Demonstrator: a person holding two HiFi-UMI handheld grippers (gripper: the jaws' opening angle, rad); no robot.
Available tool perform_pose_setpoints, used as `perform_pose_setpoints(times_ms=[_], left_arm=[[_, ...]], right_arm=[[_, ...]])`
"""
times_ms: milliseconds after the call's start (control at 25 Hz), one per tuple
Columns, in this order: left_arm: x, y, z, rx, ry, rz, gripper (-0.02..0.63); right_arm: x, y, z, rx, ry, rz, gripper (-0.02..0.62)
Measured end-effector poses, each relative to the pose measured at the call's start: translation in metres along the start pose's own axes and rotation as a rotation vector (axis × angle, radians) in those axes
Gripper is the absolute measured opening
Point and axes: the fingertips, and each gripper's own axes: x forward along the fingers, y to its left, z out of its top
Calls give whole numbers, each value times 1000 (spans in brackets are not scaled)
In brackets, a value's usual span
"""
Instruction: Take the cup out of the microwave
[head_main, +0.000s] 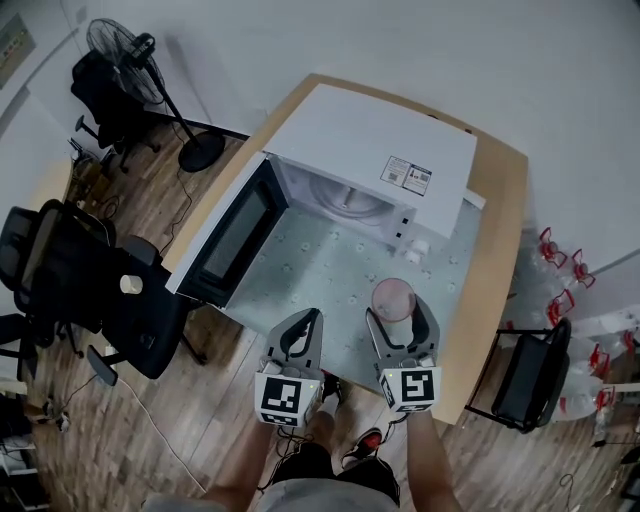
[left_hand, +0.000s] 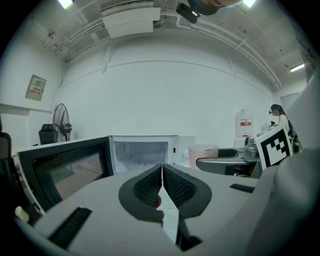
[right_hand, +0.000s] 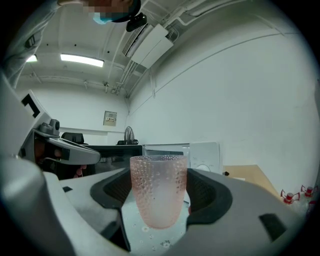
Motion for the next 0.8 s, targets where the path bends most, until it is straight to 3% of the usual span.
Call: perform_pose_setpoints(times_ms=[320,800], left_arm=[[-22,-36,-21,2,14,-15,26],[-40,-82,-83,-10,71,-27,27]], right_arm=[[-47,-10,-32,17,31,-26,353],[-104,-22,-97,10,82,-52,353]])
